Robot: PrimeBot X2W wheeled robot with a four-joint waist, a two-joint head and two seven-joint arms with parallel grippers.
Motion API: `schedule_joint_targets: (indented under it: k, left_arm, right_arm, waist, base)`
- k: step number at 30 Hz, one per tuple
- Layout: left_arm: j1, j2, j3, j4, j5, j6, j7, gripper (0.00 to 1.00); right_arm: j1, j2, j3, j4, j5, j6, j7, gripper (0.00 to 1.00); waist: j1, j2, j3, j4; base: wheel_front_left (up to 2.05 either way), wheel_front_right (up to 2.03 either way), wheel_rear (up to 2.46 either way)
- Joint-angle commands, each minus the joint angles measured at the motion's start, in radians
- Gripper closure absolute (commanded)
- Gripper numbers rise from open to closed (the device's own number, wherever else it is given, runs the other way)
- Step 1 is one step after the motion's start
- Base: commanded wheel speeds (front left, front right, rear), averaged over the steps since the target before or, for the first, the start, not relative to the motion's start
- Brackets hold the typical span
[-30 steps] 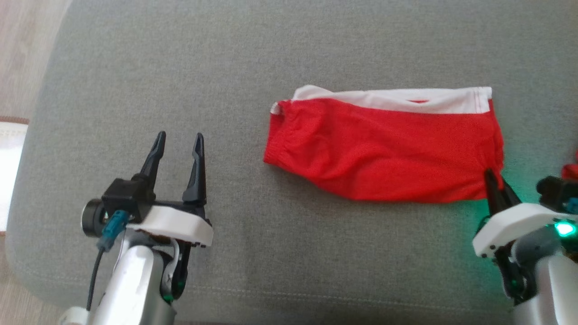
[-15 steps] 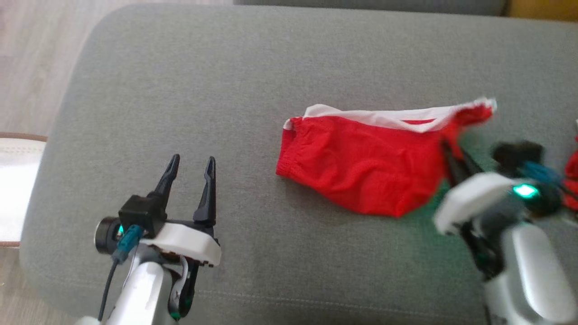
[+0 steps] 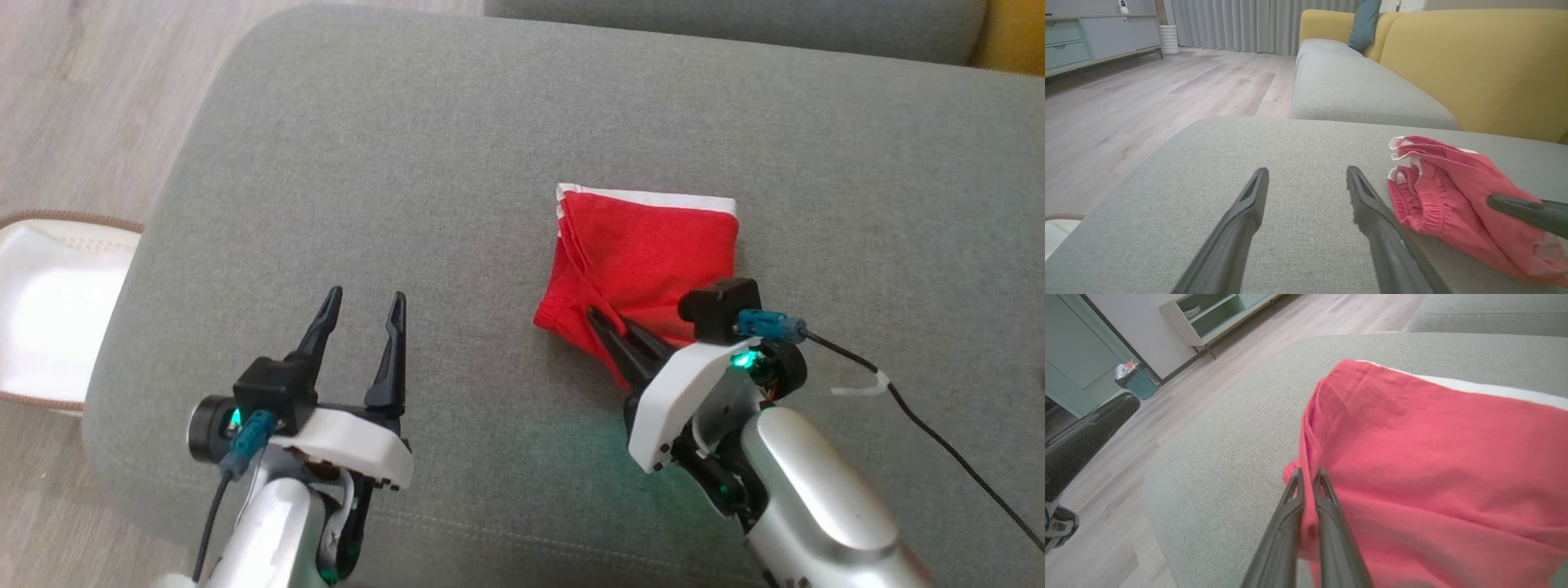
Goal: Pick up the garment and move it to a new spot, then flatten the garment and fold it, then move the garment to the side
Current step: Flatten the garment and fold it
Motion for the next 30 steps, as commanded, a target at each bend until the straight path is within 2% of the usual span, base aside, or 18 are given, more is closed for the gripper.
schedule_joint_targets:
  k: [1,3,4,6,12,15,16,23,27,30]
  left_arm:
    - [-0.03,0.005,0.022,-0.026,-0.009,0.008,-0.004,0.0]
    - [-0.034,0.004,0.019,-0.026,-0.011,0.01,-0.005,0.0]
    - [-0.036,0.004,0.018,-0.026,-0.012,0.011,-0.005,0.0]
    - [-0.038,0.004,0.017,-0.023,-0.013,0.014,-0.005,0.0]
    - [-0.044,0.01,0.019,-0.025,-0.013,0.024,-0.007,0.0]
    - [-0.044,0.018,0.024,-0.03,-0.013,0.028,-0.008,0.0]
    - [-0.043,0.024,0.027,-0.037,-0.011,0.033,-0.008,0.0]
    - [-0.027,0.053,0.046,-0.069,-0.009,0.05,-0.009,0.0]
    - [-0.013,0.066,0.05,-0.083,-0.01,0.057,-0.005,0.0]
    - [0.003,0.077,0.051,-0.093,-0.009,0.063,0.0,0.0]
  right_arm:
    - [-0.048,0.014,0.022,-0.024,0.013,0.007,-0.019,1.0]
    - [-0.059,0.014,0.041,0.008,0.025,0.007,-0.039,1.0]
    - [-0.065,0.014,0.049,0.019,0.031,0.007,-0.048,0.71]
    - [-0.076,0.014,0.056,0.033,0.044,0.007,-0.078,0.0]
    - [-0.1,0.014,0.065,-0.01,0.065,0.007,-0.231,0.0]
    - [-0.09,0.014,-0.002,-0.037,0.027,0.007,-0.299,0.0]
    - [-0.069,0.014,-0.081,-0.058,-0.026,0.007,-0.326,0.0]
    - [0.07,-0.011,-0.358,-0.213,-0.184,0.007,-0.304,0.0]
    - [0.17,-0.011,-0.466,-0.31,-0.23,0.007,-0.257,0.0]
    - [0.237,-0.006,-0.499,-0.375,-0.244,0.007,-0.226,0.0]
  waist:
    - [0.0001,-0.0001,0.005,0.005]
    - [0.0001,-0.0001,0.012,0.007]
    - [0.0001,-0.0001,0.015,0.007]
    - [0.0001,-0.0001,0.021,0.004]
    - [0.0001,-0.0001,0.026,-0.015]
    - [0.0001,-0.0001,0.023,-0.03]
    - [0.0001,-0.0001,0.02,-0.041]
    - [0.0001,-0.0001,0.013,-0.09]
    - [0.0001,-0.0001,0.001,-0.111]
    - [0.0001,-0.0001,-0.017,-0.126]
  base:
    - [0.0,0.0,0.0]
    - [0.0,0.0,0.0]
    - [0.0,0.0,0.0]
    - [0.0,0.0,0.0]
    - [0.0,0.0,0.0]
    - [0.0,0.0,0.0]
    - [0.0,0.0,0.0]
    - [0.0,0.0,0.0]
    - [0.0,0.0,0.0]
    - [0.0,0.0,0.0]
